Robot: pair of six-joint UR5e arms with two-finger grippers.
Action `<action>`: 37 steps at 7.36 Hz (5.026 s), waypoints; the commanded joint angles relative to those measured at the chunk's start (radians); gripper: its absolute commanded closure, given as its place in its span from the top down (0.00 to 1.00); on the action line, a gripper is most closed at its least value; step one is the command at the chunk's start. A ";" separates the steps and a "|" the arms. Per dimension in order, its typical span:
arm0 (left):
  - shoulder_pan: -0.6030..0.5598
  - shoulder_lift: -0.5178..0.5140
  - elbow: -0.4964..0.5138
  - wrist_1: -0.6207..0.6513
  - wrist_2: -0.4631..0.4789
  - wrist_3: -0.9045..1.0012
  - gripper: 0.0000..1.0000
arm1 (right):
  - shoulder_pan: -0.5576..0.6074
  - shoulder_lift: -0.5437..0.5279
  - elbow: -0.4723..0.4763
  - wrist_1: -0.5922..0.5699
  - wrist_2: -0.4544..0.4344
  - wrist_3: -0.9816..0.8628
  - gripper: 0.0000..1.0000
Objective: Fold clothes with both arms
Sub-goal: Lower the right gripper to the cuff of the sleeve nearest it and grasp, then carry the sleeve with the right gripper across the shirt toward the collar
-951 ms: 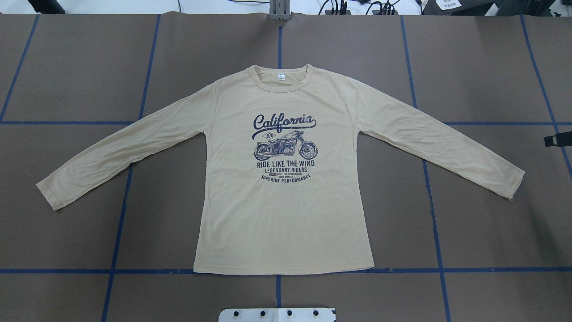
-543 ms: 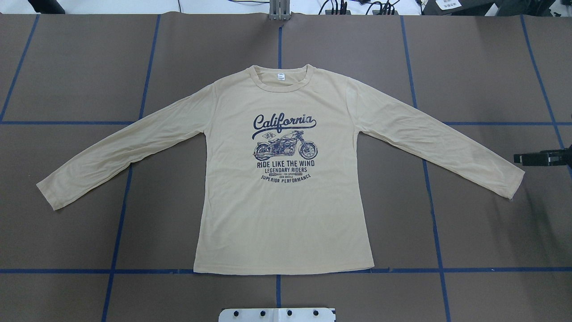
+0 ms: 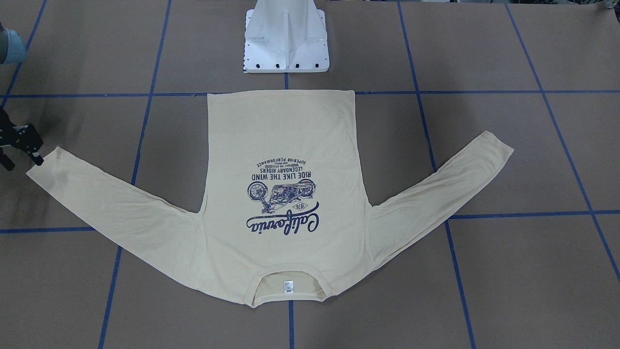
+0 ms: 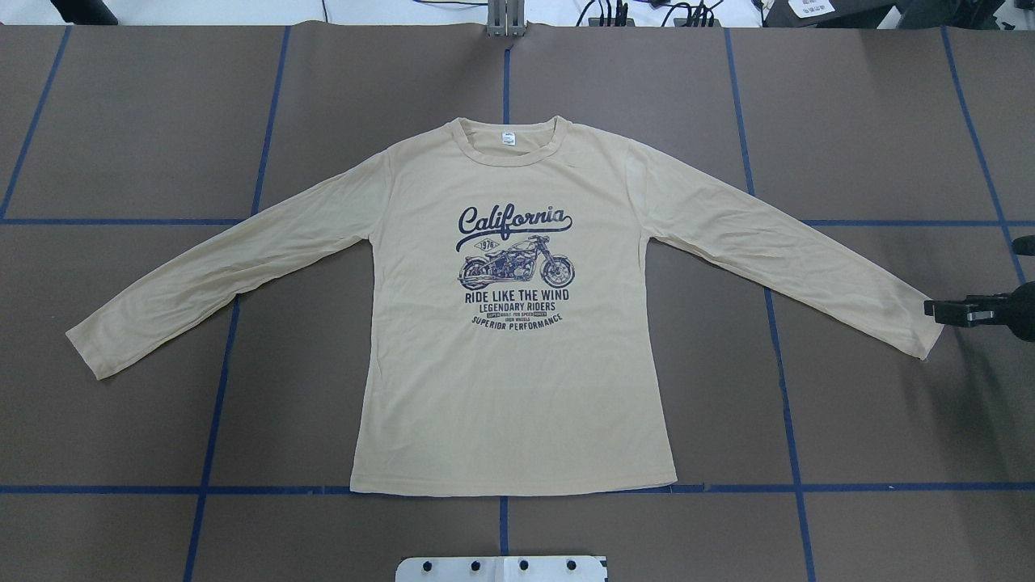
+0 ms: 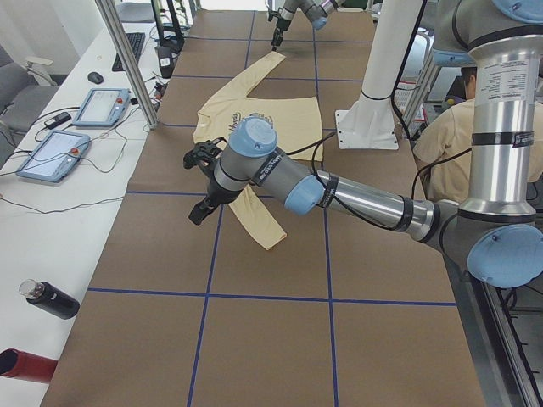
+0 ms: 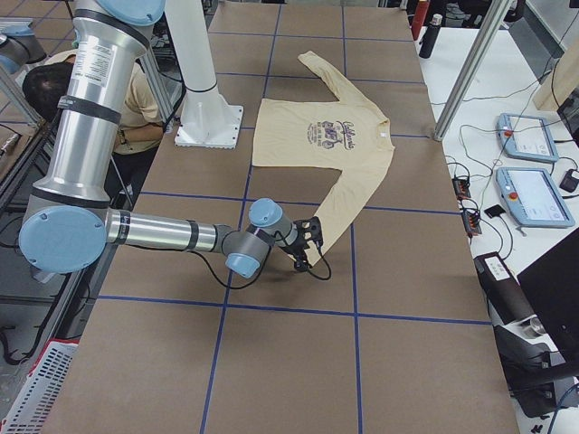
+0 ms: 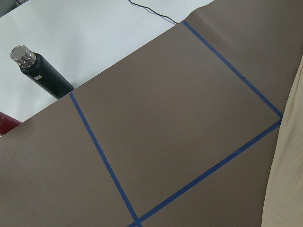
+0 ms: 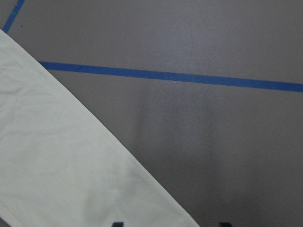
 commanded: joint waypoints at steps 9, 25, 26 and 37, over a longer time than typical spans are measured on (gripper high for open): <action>-0.002 0.001 0.002 0.000 0.000 0.001 1.00 | -0.057 0.013 -0.038 0.001 -0.080 -0.012 0.48; -0.002 0.005 0.005 0.000 0.000 0.001 1.00 | -0.013 0.384 0.381 -0.536 -0.147 0.186 0.00; -0.002 0.005 0.003 0.000 0.000 0.001 1.00 | -0.081 0.572 0.375 -0.759 -0.230 0.260 0.00; -0.003 0.005 0.003 0.002 0.000 -0.002 1.00 | -0.405 1.588 -0.624 -1.059 -0.602 0.591 0.00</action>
